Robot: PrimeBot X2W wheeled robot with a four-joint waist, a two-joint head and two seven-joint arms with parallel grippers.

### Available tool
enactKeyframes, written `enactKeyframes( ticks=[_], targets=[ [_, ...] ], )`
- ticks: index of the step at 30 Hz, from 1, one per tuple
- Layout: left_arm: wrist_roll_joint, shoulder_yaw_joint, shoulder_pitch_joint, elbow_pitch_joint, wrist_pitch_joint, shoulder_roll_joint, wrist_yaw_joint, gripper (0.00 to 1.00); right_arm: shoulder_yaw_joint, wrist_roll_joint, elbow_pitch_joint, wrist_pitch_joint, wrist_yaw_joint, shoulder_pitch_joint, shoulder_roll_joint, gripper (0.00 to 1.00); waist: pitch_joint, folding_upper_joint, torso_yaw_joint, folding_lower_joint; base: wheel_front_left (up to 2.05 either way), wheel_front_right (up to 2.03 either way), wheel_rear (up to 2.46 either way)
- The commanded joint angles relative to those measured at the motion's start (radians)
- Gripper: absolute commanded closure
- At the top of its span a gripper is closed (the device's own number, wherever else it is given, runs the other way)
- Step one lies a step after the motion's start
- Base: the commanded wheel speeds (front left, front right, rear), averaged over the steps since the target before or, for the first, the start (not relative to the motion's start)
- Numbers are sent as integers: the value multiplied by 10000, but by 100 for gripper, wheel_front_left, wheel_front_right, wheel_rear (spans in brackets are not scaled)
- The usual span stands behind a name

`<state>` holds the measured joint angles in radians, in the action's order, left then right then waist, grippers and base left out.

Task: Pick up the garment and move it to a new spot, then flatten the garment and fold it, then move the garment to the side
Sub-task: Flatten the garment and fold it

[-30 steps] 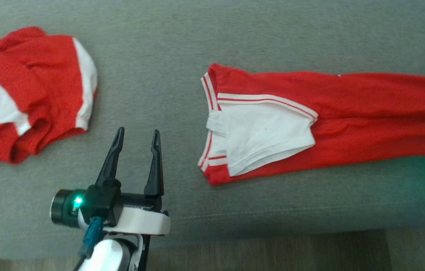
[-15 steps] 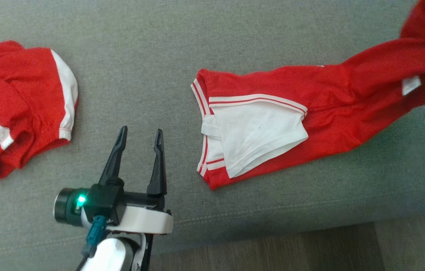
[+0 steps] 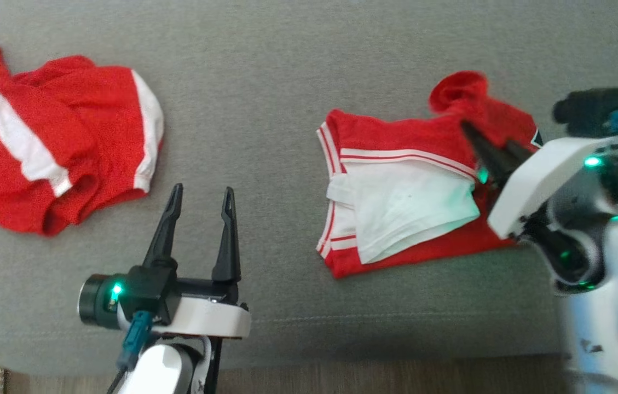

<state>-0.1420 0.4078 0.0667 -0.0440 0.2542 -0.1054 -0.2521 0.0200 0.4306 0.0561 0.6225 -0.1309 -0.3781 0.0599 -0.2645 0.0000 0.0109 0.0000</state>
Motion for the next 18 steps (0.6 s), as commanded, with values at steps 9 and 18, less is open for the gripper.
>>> enactKeyframes(
  ticks=[9,18],
  targets=[
    [103,-399,63,-192,76,203,163,0,-1498,852,-1258,-1048,2,-498,-96,100,27,0,811,0,0,0,0],
    [158,-451,189,-96,76,295,317,0,-2129,1186,-2505,-1521,2,-839,-96,100,-178,0,1332,0,0,0,0]
  ],
)
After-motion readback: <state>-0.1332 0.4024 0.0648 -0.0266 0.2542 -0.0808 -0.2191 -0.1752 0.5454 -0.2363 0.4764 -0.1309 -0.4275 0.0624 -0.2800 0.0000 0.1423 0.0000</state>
